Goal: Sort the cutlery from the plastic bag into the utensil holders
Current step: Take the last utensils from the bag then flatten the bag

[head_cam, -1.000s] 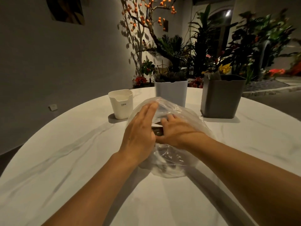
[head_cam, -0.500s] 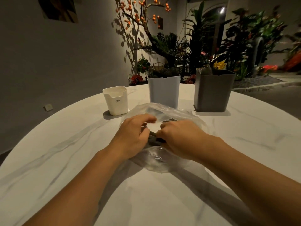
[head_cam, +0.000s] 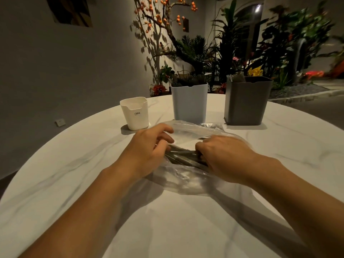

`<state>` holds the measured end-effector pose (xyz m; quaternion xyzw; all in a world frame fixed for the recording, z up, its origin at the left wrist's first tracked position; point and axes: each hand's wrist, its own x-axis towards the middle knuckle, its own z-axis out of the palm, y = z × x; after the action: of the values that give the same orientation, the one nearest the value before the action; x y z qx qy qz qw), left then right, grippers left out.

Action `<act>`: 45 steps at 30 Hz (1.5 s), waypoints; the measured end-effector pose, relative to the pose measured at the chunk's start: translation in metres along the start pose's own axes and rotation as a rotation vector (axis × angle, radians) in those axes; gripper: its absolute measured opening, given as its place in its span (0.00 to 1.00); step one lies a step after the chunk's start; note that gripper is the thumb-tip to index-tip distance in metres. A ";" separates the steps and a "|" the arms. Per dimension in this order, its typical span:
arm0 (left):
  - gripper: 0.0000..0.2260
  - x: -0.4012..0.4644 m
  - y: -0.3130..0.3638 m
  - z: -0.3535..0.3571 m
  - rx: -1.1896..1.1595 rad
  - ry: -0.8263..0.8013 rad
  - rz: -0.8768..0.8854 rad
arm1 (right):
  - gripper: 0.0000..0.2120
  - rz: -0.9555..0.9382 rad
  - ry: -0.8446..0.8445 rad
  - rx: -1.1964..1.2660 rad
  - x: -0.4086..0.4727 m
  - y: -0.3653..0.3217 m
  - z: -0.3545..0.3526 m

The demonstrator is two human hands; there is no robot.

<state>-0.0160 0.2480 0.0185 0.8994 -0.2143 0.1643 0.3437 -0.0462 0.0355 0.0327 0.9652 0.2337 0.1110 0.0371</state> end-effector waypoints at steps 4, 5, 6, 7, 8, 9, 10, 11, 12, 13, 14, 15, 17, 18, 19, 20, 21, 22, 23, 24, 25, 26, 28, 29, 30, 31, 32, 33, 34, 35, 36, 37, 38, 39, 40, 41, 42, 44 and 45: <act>0.12 0.000 0.001 0.001 -0.100 0.120 0.020 | 0.08 0.023 -0.045 0.151 -0.003 0.006 0.001; 0.13 0.001 0.003 0.001 -0.162 0.175 0.030 | 0.06 0.017 -0.047 0.187 -0.003 0.006 0.001; 0.15 0.002 0.005 -0.001 -0.215 0.240 0.045 | 0.04 0.011 -0.045 0.226 -0.002 0.006 0.001; 0.16 0.002 0.008 -0.003 -0.257 0.305 0.063 | 0.03 0.006 -0.037 0.265 -0.002 0.006 0.001; 0.17 0.003 0.010 -0.005 -0.295 0.359 0.073 | 0.02 0.003 -0.026 0.303 -0.002 0.006 0.000; 0.19 0.003 0.012 -0.006 -0.344 0.400 0.066 | 0.03 0.001 -0.018 0.339 -0.002 0.006 0.000; 0.20 0.004 0.012 -0.007 -0.405 0.425 0.036 | 0.03 -0.002 -0.013 0.371 -0.002 0.006 0.000; 0.21 0.006 0.012 -0.008 -0.480 0.434 -0.005 | 0.04 -0.008 -0.011 0.401 -0.002 0.006 -0.001; 0.22 0.006 0.012 -0.010 -0.554 0.430 -0.053 | 0.05 -0.015 -0.012 0.435 -0.002 0.006 -0.001; 0.22 0.007 0.012 -0.012 -0.626 0.419 -0.104 | 0.06 -0.024 -0.010 0.475 -0.002 0.006 -0.001; 0.24 0.008 0.013 -0.013 -0.694 0.404 -0.156 | 0.07 -0.035 0.002 0.519 -0.002 0.006 -0.001; 0.26 0.008 0.013 -0.014 -0.769 0.374 -0.203 | 0.08 -0.045 0.029 0.568 -0.003 0.006 -0.001; 0.31 0.008 0.014 -0.014 -0.890 0.268 -0.247 | 0.08 -0.053 0.088 0.693 -0.002 0.005 -0.002; 0.34 0.007 0.017 -0.011 -0.917 0.205 -0.226 | 0.08 -0.051 0.107 0.760 -0.002 0.004 -0.002; 0.35 0.005 0.021 -0.007 -0.916 0.147 -0.178 | 0.08 -0.051 0.124 0.819 -0.001 0.003 -0.001; 0.33 0.002 0.026 -0.001 -0.887 0.089 -0.114 | 0.09 -0.054 0.144 0.877 0.000 0.001 -0.001; 0.29 -0.001 0.032 0.006 -0.829 0.031 -0.066 | 0.10 -0.064 0.167 0.939 0.001 -0.001 -0.001; 0.24 -0.003 0.037 0.014 -0.756 -0.016 -0.053 | 0.11 -0.083 0.185 1.004 0.003 -0.003 0.000; 0.21 -0.005 0.043 0.021 -0.703 -0.044 -0.065 | 0.12 -0.104 0.195 1.064 0.003 -0.006 0.000; 0.18 -0.007 0.048 0.027 -0.686 -0.046 -0.095 | 0.14 -0.120 0.199 1.115 0.005 -0.008 0.002; 0.16 -0.007 0.053 0.030 -0.704 -0.021 -0.134 | 0.15 -0.129 0.199 1.158 0.006 -0.010 0.003; 0.16 -0.008 0.055 0.032 -0.744 0.015 -0.162 | 0.16 -0.125 0.193 1.206 0.007 -0.012 0.004; 0.17 -0.006 0.058 0.032 -0.822 0.063 -0.173 | 0.17 -0.084 0.168 1.331 0.009 -0.015 0.006; 0.16 -0.006 0.060 0.031 -0.845 0.080 -0.179 | 0.16 -0.059 0.158 1.382 0.011 -0.016 0.008; 0.16 -0.005 0.061 0.030 -0.854 0.099 -0.190 | 0.13 -0.028 0.154 1.419 0.013 -0.016 0.009; 0.15 -0.005 0.061 0.029 -0.860 0.115 -0.205 | 0.12 0.009 0.154 1.446 0.014 -0.016 0.009; 0.15 -0.004 0.060 0.029 -0.865 0.127 -0.224 | 0.11 0.043 0.154 1.480 0.015 -0.017 0.008; 0.15 -0.003 0.059 0.027 -0.873 0.137 -0.244 | 0.11 0.057 0.151 1.510 0.015 -0.017 0.007; 0.16 -0.002 0.057 0.024 -0.878 0.143 -0.254 | 0.12 0.051 0.144 1.516 0.014 -0.017 0.006; 0.17 -0.002 0.056 0.021 -0.883 0.145 -0.252 | 0.13 0.041 0.140 1.495 0.014 -0.017 0.006; 0.18 -0.001 0.054 0.017 -0.890 0.150 -0.239 | 0.13 0.048 0.140 1.463 0.013 -0.016 0.005; 0.18 0.001 0.052 0.013 -0.914 0.159 -0.223 | 0.12 0.069 0.140 1.426 0.012 -0.015 0.005; 0.18 0.002 0.050 0.009 -0.952 0.168 -0.217 | 0.11 0.094 0.137 1.396 0.011 -0.014 0.005; 0.18 0.003 0.049 0.006 -0.998 0.171 -0.220 | 0.11 0.114 0.132 1.382 0.011 -0.012 0.005; 0.18 0.004 0.048 0.003 -1.029 0.168 -0.225 | 0.10 0.127 0.128 1.381 0.011 -0.012 0.005; 0.17 0.005 0.047 0.001 -1.051 0.158 -0.231 | 0.10 0.131 0.131 1.371 0.010 -0.011 0.005; 0.17 0.005 0.047 -0.001 -1.053 0.149 -0.238 | 0.09 0.133 0.149 1.338 0.010 -0.012 0.004; 0.17 0.005 0.046 -0.003 -1.046 0.148 -0.244 | 0.08 0.137 0.235 1.192 0.010 -0.013 0.003; 0.18 0.005 0.047 -0.004 -1.041 0.156 -0.249 | 0.07 0.143 0.277 1.129 0.010 -0.013 0.004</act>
<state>-0.0355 0.2177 0.0489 0.6139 -0.1329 0.0607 0.7758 -0.0425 0.0515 0.0292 0.8255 0.1934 0.0965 -0.5214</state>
